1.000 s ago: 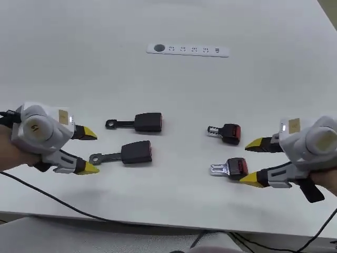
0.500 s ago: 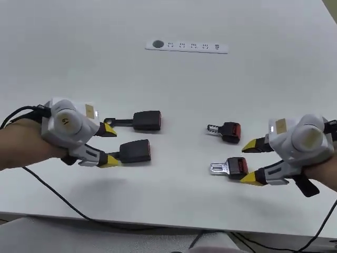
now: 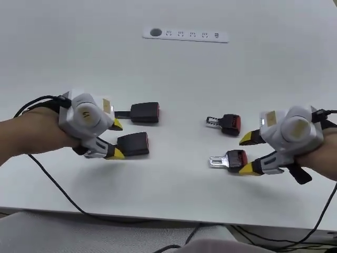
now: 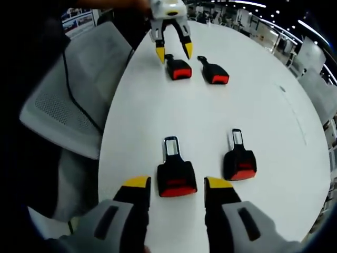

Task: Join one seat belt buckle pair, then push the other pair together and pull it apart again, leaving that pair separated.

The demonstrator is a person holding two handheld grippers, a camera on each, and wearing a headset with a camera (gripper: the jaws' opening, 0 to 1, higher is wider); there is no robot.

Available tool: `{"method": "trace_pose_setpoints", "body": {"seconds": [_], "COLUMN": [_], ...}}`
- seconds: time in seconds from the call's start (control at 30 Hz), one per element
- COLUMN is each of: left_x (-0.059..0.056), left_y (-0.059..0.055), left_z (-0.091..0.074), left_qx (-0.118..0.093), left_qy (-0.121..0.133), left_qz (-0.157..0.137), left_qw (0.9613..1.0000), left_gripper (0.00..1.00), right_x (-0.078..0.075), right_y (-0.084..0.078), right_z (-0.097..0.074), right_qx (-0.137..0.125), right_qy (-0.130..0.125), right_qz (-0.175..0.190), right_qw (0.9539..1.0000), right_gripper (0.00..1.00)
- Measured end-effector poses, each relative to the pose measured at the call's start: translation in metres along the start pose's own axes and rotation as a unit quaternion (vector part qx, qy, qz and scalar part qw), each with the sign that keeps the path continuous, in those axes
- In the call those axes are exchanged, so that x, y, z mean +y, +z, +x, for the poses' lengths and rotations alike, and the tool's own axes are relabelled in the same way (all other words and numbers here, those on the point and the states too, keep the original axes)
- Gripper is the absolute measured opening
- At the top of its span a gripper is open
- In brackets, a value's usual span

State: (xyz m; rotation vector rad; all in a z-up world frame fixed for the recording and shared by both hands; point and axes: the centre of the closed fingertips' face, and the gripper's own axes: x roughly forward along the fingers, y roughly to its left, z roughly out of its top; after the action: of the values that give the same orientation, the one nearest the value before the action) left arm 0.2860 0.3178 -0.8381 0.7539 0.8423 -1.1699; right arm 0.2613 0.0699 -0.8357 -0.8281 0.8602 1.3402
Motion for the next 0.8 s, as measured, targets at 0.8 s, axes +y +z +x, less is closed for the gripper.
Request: {"method": "trace_pose_setpoints", "body": {"seconds": [0.8], "left_x": [-0.009], "left_y": [-0.005], "left_z": [0.019], "left_qx": [0.058], "left_qy": [-0.021], "left_qz": [0.075], "left_qw": [0.9953], "left_gripper": [0.39], "right_x": [0.0], "right_y": [-0.012], "right_z": [0.02], "right_qx": [0.015], "right_qy": [0.018], "right_qz": [-0.009], "right_qw": [0.9997], "right_gripper": [0.37]}}
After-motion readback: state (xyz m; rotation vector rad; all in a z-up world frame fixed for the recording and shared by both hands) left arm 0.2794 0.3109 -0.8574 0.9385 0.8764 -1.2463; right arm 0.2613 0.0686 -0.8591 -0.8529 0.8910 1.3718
